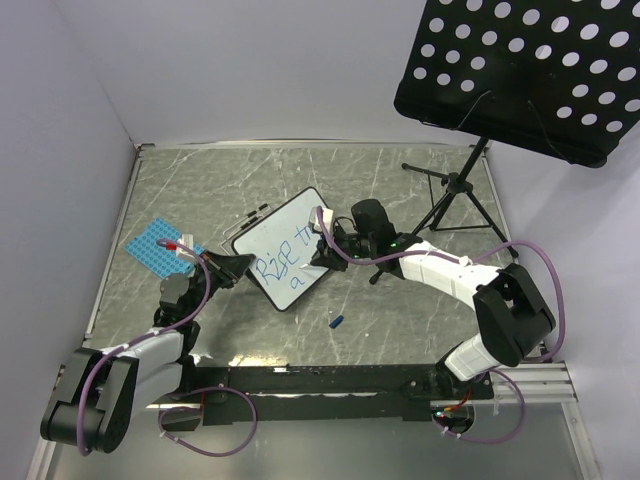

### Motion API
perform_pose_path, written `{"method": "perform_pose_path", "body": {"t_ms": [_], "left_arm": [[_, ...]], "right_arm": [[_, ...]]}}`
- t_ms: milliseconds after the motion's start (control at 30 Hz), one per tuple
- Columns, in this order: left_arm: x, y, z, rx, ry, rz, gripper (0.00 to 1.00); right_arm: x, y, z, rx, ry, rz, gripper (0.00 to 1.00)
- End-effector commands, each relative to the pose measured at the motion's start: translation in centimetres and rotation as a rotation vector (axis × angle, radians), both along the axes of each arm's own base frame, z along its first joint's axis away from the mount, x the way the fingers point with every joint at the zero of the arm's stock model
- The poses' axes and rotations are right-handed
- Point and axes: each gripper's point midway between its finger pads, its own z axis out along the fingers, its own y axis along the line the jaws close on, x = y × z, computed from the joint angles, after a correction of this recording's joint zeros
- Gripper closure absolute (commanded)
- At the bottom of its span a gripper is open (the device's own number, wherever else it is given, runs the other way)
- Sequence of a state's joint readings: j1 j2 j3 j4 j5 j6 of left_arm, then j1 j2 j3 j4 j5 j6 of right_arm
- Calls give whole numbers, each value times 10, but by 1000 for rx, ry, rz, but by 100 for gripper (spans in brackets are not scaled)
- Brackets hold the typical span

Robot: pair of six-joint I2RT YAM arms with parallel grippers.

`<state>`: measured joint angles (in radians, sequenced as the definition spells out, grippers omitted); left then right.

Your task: Write a sentence on the whiteboard

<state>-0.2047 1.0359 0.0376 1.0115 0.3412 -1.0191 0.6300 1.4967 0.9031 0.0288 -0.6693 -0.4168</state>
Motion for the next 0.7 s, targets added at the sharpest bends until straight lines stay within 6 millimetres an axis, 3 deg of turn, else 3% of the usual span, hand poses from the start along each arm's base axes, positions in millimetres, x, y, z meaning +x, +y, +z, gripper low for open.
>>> {"method": "perform_pose_path", "body": {"t_ms": [0,433,667], "left_arm": [[-17,-1,-8,-13,-15,-19,99],[-16,-1,-6,-10,-22,-20,99],[-16,-3,-5,-17,-22,-31,99]], "right_arm": [[2,0,-2,-1,-19,13,100],[5,1,-10,-15,5,7,100],[-3,7,-3,29,26,49,100]]}}
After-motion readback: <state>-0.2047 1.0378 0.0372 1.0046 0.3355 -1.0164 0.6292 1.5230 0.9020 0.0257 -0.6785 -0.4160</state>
